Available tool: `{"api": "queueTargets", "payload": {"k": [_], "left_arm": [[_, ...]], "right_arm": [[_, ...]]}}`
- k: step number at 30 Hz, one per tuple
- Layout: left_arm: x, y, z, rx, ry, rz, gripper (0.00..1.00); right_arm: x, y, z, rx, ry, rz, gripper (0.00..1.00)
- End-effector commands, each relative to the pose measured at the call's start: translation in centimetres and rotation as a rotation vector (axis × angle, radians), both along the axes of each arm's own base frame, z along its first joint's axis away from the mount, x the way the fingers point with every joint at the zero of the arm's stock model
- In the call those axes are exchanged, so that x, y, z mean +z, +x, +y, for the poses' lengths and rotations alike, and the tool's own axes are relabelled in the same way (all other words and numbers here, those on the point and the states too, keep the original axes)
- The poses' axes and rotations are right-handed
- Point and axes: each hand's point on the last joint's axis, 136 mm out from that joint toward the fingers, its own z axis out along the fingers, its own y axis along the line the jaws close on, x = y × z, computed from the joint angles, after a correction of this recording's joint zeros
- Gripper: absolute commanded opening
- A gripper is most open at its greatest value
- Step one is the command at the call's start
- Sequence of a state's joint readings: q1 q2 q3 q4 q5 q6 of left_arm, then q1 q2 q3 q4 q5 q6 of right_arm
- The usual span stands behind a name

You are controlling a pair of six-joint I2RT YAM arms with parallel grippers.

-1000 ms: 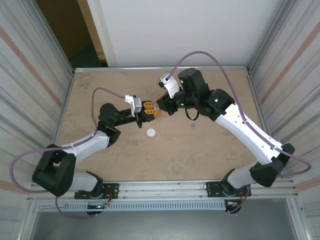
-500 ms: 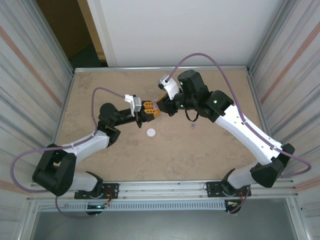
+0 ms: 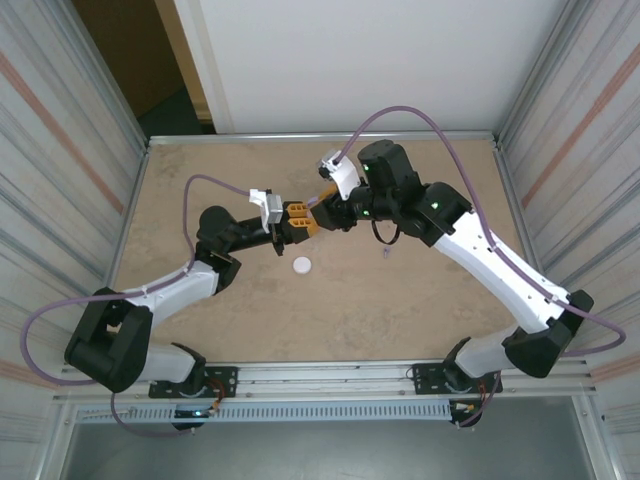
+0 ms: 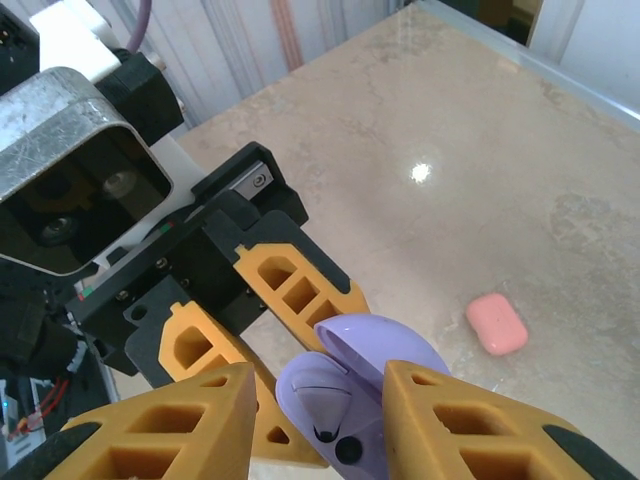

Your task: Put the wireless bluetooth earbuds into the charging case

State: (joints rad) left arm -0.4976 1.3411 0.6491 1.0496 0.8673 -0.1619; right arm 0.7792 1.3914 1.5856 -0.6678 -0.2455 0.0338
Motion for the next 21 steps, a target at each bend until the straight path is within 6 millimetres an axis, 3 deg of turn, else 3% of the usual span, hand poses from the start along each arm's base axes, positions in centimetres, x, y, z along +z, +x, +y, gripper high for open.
{"api": "queueTargets", "payload": {"k": [1,12,17,21], "left_arm": [[2.4,-0.4,0.3,0.004,-0.038,-0.088,0.0],[2.1,0.1,0.9,0.071,-0.038,-0.097,0.0],[2.3,0.0,1.2,0.09,-0.045,-0.112,0.0],[2.7,-0.4,1.4,0.092,-0.05,-0.127,0.0]], "right_arm": [[2.3,-0.3,-1.3,-0.052,0.055,-0.015,0.37],[1.7,1.4,-4.9,-0.216,0.123,0.068,0.39],[-0.3,2.6,-7.5,-0.317,0.139,0.154,0.39],[-3.4,3.8,-10.1,-0.427,0.131,0.252,0.39]]}}
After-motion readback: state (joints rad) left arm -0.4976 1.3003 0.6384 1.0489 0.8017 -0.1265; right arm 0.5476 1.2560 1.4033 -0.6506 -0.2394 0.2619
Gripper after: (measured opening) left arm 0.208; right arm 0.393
